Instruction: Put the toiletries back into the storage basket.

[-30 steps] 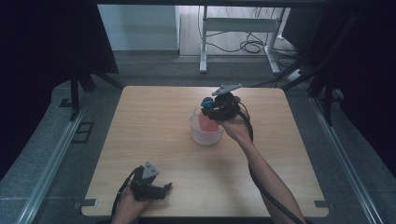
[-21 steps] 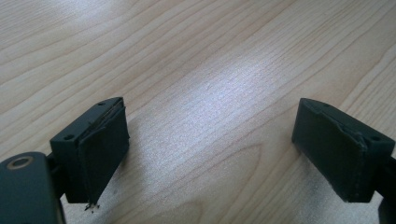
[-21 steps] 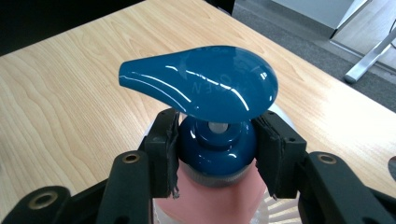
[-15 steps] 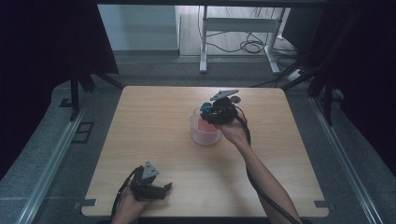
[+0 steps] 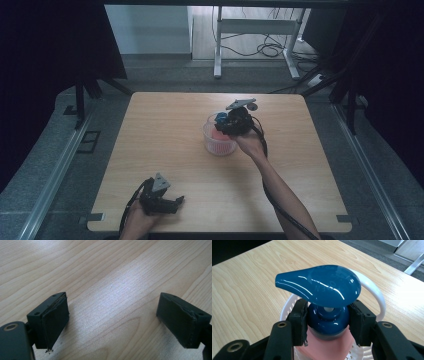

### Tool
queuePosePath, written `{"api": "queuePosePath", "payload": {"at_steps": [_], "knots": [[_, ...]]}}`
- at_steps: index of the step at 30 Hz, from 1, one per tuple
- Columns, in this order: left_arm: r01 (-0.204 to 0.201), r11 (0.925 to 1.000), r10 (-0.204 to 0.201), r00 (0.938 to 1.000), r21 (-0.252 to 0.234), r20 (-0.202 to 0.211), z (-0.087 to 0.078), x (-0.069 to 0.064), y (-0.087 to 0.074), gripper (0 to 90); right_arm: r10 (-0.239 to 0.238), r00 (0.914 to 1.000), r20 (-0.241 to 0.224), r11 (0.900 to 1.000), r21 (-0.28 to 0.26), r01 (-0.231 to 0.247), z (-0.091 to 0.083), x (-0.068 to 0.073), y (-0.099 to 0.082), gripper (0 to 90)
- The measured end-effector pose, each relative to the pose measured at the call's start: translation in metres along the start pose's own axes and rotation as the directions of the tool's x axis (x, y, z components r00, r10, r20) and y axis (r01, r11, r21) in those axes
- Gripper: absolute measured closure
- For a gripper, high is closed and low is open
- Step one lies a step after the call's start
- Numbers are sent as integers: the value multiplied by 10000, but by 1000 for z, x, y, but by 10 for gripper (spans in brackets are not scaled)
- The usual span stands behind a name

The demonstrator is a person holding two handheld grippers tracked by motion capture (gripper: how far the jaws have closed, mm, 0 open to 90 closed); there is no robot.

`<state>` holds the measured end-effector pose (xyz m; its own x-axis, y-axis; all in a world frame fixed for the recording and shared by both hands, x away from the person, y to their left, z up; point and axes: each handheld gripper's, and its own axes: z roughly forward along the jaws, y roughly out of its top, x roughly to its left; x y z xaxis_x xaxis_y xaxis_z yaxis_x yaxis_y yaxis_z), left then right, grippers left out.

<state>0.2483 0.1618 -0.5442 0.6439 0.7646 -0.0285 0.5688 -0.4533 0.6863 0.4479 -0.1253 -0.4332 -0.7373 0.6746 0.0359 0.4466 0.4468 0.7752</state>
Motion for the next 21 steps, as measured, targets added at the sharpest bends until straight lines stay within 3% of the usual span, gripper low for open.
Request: {"api": "queuePosePath", "payload": {"at_steps": [7, 21], "knots": [[-2, 10000, 2, 10000, 3, -2, 0, 0, 0, 105, 498, 9985, -246, 9987, -78, -500, 1, -6, -5, 467], [-4, 10000, 4, 10000, 4, -1, 0, 0, 0, 105, 307, 9994, -186, 9993, -211, -311, -5, -4, -5, 383]]}}
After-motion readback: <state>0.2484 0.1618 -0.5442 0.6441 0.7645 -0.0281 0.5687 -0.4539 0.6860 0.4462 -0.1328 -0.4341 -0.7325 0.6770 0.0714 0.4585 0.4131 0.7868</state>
